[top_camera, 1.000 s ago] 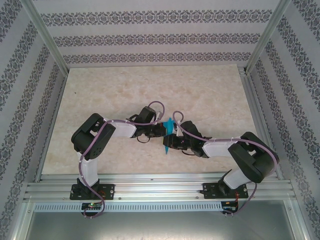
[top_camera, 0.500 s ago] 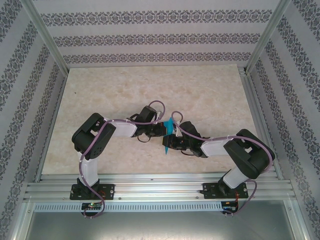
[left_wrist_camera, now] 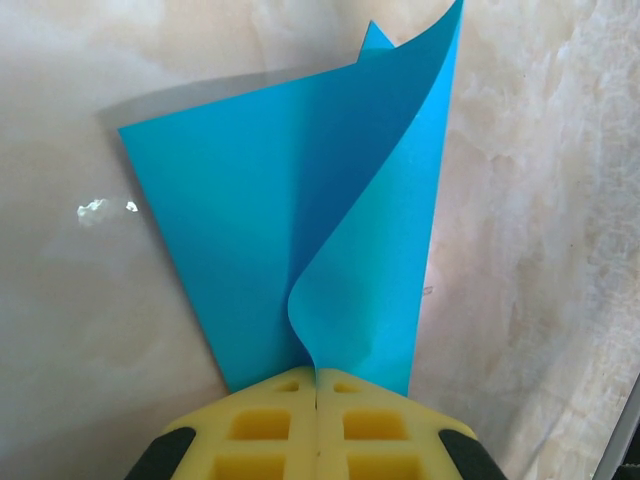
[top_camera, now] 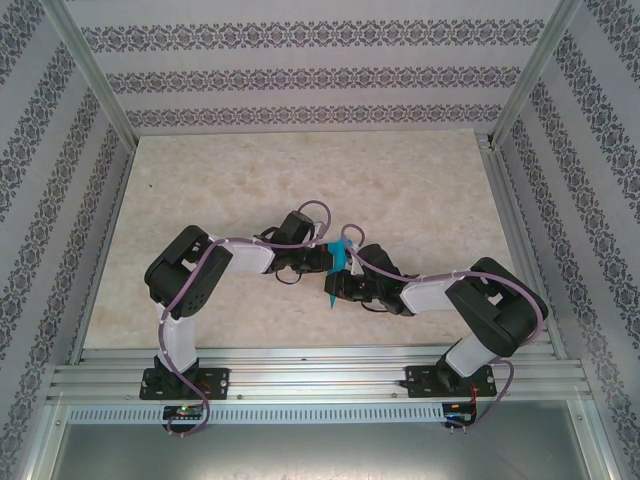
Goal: Fold a paper plane with a square sheet of paper (fold left side to right side)
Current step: Fold the wing for the fifth time at the center of the table.
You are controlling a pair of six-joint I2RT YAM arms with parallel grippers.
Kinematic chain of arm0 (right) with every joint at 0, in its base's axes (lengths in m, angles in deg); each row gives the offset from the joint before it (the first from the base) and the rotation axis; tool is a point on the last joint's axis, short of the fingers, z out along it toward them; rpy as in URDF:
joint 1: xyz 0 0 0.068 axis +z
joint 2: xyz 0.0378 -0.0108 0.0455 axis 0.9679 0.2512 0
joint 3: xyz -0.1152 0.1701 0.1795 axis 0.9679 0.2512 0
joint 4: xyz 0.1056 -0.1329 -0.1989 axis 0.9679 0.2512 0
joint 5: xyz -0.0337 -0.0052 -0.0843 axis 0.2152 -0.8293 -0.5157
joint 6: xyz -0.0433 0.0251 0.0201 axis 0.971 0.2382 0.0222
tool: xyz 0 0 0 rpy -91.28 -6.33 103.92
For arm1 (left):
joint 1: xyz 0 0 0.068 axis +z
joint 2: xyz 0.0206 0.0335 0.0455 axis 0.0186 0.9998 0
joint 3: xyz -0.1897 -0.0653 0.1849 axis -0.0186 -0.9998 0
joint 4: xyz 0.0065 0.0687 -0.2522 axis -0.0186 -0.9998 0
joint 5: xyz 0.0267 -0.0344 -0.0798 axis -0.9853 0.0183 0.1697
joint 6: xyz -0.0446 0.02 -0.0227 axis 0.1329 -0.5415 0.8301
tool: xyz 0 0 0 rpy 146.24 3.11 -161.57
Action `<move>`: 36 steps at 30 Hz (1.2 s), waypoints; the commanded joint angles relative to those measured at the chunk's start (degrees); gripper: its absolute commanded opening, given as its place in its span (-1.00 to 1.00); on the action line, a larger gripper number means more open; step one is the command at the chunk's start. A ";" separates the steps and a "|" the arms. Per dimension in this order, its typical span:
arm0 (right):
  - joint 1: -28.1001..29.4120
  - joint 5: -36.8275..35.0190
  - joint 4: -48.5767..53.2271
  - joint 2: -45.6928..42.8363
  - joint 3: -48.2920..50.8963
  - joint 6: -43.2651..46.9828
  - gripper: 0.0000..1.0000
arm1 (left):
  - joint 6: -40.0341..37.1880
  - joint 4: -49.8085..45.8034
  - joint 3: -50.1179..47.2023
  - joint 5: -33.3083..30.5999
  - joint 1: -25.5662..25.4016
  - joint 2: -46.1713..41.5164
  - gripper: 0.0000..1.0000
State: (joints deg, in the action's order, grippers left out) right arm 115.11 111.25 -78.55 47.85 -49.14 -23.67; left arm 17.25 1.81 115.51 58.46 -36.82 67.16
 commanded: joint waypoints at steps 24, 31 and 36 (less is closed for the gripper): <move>4.99 -3.35 5.43 -0.91 2.20 -3.06 -0.61 | -1.62 -3.46 0.34 -4.45 0.60 3.52 -1.00; 6.48 -3.99 6.44 -2.12 2.95 -3.86 -0.61 | -1.64 -3.46 0.30 -4.50 0.62 3.75 -1.00; 7.58 -3.76 6.25 -1.92 2.99 -4.38 -0.61 | -1.76 -3.57 0.20 -4.50 0.62 3.70 -1.00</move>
State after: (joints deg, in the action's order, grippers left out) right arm 120.86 105.42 -76.27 46.01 -47.65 -26.71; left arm 17.06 1.66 115.80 58.50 -36.82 67.42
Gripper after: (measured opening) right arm 0.195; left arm 0.059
